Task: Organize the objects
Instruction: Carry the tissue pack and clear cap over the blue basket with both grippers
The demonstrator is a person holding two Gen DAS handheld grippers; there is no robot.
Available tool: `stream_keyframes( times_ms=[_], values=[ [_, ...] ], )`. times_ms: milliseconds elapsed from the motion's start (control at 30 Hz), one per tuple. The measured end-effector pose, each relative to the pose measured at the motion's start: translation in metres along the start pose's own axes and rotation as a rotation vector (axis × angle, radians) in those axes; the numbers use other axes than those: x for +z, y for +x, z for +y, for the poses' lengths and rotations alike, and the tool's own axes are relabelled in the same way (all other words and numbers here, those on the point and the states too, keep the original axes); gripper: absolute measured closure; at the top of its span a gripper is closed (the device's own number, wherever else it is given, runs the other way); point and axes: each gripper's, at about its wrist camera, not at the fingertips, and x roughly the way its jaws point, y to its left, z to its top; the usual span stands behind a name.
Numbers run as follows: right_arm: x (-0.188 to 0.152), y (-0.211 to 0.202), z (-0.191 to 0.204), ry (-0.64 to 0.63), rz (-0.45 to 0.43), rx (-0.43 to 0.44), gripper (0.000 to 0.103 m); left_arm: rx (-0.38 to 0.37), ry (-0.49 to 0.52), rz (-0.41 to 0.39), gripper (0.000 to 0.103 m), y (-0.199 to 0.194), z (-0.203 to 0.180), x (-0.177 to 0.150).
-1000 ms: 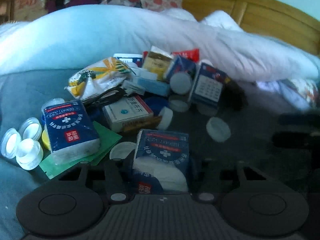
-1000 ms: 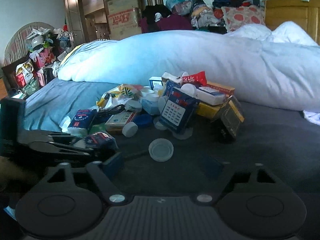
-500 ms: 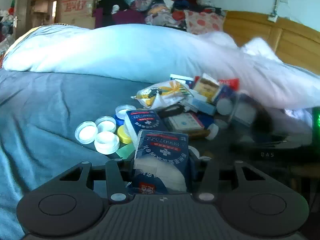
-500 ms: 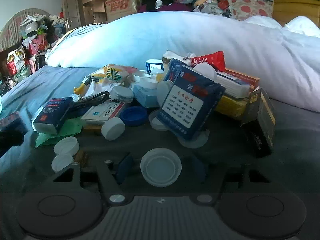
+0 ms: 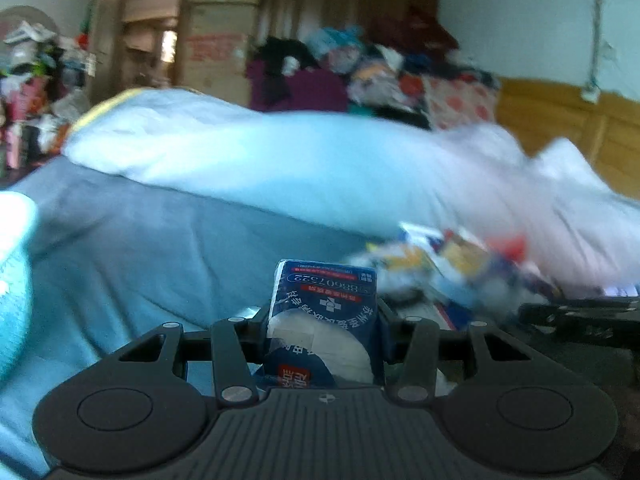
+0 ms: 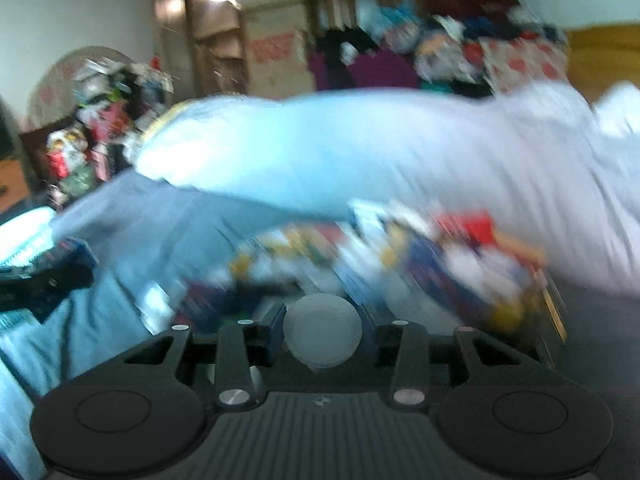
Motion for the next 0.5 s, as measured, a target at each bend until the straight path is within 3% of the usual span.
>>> stream_keyframes(
  times_ms=[133,333,500],
  values=[
    [0.047,0.004,0.043,-0.049,-0.061,0.091,0.061,0.119,-0.006,-0.047,0.055,-0.025,0.032,0.031],
    [0.117,0.005,0.14,-0.148,-0.139,0.276,0.061,0.321,-0.091,-0.118,0.055,-0.068,0.11,0.08],
    [0.158,0.007,0.229,-0.212,-0.137,0.437,0.061,0.476,-0.139,-0.091,0.055,-0.096,0.176,0.104]
  ],
)
